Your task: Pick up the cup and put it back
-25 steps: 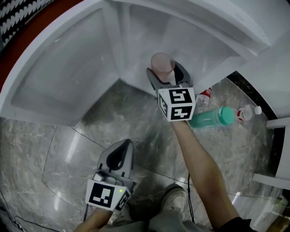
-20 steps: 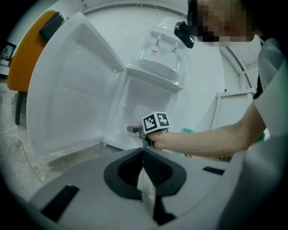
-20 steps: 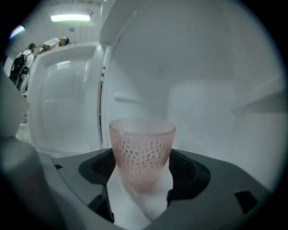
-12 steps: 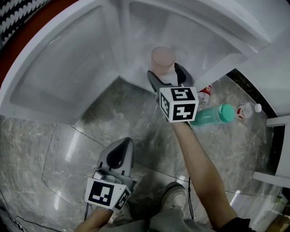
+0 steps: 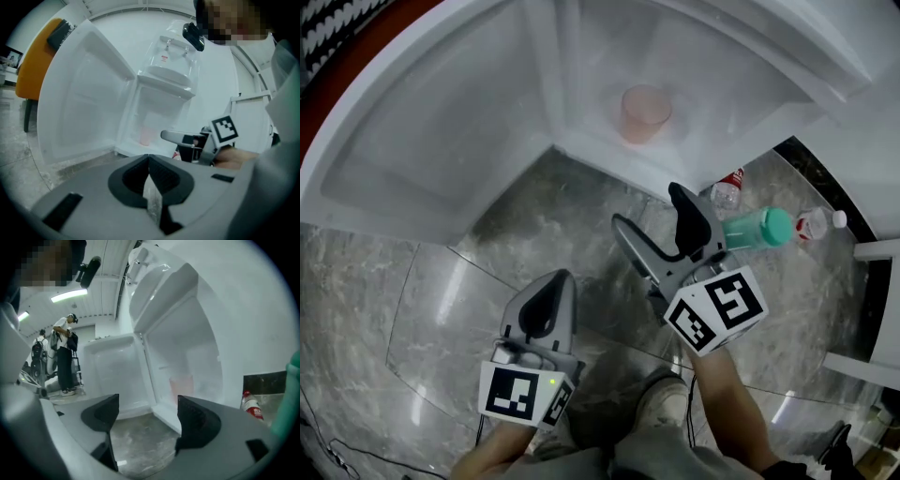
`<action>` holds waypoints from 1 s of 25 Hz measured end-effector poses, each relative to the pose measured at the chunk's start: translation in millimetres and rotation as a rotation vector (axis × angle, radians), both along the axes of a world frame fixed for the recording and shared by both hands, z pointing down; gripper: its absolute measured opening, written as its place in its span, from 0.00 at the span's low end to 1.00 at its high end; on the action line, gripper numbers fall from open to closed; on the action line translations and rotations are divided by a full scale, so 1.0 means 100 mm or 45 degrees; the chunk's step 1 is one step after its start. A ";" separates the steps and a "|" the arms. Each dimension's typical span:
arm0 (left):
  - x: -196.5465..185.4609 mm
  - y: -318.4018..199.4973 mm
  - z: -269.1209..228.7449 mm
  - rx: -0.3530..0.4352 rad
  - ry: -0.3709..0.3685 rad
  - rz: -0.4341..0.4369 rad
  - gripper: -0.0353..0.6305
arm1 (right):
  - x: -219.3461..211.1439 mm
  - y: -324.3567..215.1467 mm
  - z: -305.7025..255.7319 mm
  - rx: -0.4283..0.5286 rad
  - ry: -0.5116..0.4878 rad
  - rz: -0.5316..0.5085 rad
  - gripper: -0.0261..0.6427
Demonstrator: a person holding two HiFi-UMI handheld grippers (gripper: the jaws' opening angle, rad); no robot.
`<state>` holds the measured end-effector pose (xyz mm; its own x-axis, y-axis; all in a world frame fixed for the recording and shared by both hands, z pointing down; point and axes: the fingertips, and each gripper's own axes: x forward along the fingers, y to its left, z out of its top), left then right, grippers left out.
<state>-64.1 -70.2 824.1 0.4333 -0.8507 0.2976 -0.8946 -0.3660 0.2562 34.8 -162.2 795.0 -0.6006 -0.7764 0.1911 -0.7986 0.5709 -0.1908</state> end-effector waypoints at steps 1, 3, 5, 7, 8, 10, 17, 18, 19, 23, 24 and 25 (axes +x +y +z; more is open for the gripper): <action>-0.02 0.00 0.00 -0.002 0.003 -0.010 0.07 | -0.07 0.13 -0.01 -0.002 -0.011 -0.040 0.63; -0.03 -0.01 -0.01 0.001 0.004 -0.017 0.07 | -0.19 0.35 0.03 -0.008 -0.012 -0.094 0.63; -0.02 0.00 -0.02 0.012 -0.001 -0.014 0.07 | -0.30 0.53 0.14 -0.051 -0.030 -0.148 0.63; -0.02 0.03 -0.01 0.010 -0.003 -0.010 0.07 | -0.42 0.69 0.30 -0.123 -0.058 -0.212 0.62; -0.02 0.05 0.00 0.004 -0.002 -0.009 0.07 | -0.47 0.76 0.37 -0.149 -0.060 -0.232 0.59; -0.01 0.06 0.01 -0.003 -0.002 -0.003 0.07 | -0.50 0.86 0.43 -0.155 -0.052 -0.242 0.40; 0.00 0.09 0.02 -0.003 0.013 0.004 0.07 | -0.52 0.99 0.47 -0.198 -0.117 -0.239 0.07; 0.01 0.10 0.03 -0.011 0.021 0.005 0.07 | -0.51 0.99 0.45 -0.199 -0.125 -0.242 0.06; 0.02 0.11 0.04 -0.017 0.024 0.008 0.07 | -0.51 0.98 0.44 -0.201 -0.135 -0.244 0.06; 0.07 0.12 0.05 -0.019 0.011 0.031 0.07 | -0.54 0.96 0.41 -0.208 -0.195 -0.236 0.05; 0.08 0.12 0.06 -0.020 0.011 0.035 0.07 | -0.55 0.97 0.41 -0.208 -0.200 -0.237 0.05; 0.10 0.12 0.07 -0.022 0.012 0.038 0.07 | -0.55 0.98 0.42 -0.211 -0.204 -0.239 0.05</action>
<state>-54.5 -58.1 831.0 0.4616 -0.8319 0.3080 -0.8807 -0.3881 0.2715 -20.4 -64.7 836.7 -0.7635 -0.6150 0.1971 -0.6341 0.6560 -0.4093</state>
